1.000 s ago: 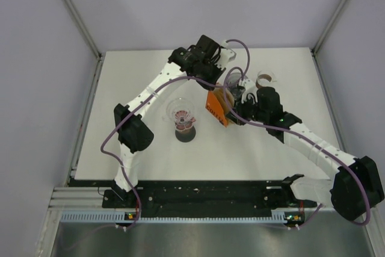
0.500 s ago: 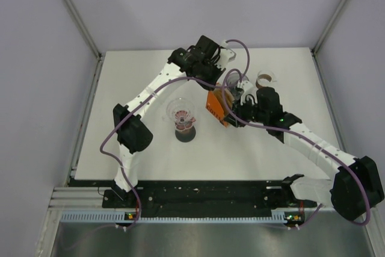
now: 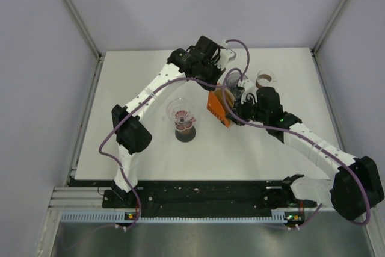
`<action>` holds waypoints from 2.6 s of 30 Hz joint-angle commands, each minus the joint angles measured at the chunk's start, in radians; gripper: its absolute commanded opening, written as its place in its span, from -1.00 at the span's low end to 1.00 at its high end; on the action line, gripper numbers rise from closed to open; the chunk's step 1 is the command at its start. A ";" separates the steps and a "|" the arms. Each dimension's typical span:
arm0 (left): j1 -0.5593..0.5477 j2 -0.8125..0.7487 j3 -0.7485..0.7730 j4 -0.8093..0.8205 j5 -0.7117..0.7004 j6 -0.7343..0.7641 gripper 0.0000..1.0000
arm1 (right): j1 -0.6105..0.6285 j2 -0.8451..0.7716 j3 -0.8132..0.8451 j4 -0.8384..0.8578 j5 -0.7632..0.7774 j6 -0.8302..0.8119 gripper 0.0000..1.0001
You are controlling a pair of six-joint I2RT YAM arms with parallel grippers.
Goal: Place the coffee filter in the dripper
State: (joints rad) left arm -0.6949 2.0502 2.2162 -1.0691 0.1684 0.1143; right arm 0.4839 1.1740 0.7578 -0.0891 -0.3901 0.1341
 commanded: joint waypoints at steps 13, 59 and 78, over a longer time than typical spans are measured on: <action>-0.015 -0.071 -0.003 0.049 0.043 -0.019 -1.00 | 0.001 0.050 0.031 0.130 0.006 0.042 -0.72; 0.003 -0.085 0.005 0.070 0.029 -0.042 -1.00 | 0.005 -0.086 0.012 0.009 0.048 -0.022 -0.73; 0.003 -0.090 0.000 0.061 0.040 -0.035 -1.00 | 0.005 -0.082 -0.003 0.048 0.008 -0.045 -0.53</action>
State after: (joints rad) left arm -0.6941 2.0243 2.2139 -1.0428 0.1867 0.0769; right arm 0.4839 1.1339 0.7521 -0.0875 -0.3626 0.1059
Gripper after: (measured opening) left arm 0.022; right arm 0.227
